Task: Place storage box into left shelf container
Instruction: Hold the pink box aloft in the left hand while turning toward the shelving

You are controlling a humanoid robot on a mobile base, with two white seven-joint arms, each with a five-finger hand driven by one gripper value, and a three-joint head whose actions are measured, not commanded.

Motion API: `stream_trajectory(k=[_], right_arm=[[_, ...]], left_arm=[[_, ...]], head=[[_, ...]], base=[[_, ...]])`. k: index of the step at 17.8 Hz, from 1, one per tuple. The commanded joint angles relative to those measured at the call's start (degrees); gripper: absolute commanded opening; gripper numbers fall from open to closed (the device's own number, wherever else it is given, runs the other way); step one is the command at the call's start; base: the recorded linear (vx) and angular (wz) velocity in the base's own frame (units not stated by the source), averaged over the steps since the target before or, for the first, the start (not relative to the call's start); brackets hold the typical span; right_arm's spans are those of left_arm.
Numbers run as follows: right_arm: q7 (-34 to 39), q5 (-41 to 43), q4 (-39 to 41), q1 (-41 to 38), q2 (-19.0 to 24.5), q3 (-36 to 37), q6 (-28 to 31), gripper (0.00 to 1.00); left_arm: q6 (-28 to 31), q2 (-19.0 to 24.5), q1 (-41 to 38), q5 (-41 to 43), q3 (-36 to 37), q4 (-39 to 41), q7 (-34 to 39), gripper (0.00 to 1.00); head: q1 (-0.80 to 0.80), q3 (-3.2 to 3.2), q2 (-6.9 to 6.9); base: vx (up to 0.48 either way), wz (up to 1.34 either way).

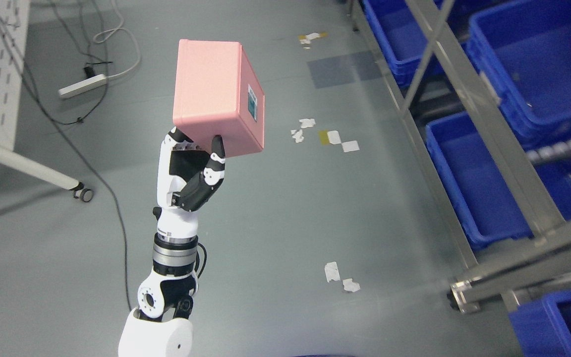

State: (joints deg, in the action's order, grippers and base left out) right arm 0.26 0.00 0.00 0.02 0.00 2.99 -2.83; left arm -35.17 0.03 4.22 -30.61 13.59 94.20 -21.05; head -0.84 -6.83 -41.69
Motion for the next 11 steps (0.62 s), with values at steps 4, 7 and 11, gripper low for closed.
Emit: stream_trajectory(k=[4, 7, 11], right_arm=[[-0.4, 1.2, 1.0, 0.2, -1.0, 0.0, 0.0, 1.0], [-0.4, 1.2, 1.0, 0.2, -1.0, 0.0, 0.0, 1.0], [-0.4, 1.2, 1.0, 0.2, -1.0, 0.0, 0.0, 1.0]], left_arm=[[-1.4, 1.0, -4.3, -0.1, -0.8, 1.3, -0.1, 0.02], [-1.5, 1.0, -5.1, -0.1, -0.8, 1.3, -0.2, 0.02], [-1.5, 1.0, -5.8, -0.1, -0.7, 1.3, -0.2, 0.02]], head=[[0.0, 0.0, -0.01], [0.0, 0.0, -0.01], [0.0, 0.0, -0.01]], base=[[0.288, 0.61], [0.332, 0.27], [0.382, 0.14]])
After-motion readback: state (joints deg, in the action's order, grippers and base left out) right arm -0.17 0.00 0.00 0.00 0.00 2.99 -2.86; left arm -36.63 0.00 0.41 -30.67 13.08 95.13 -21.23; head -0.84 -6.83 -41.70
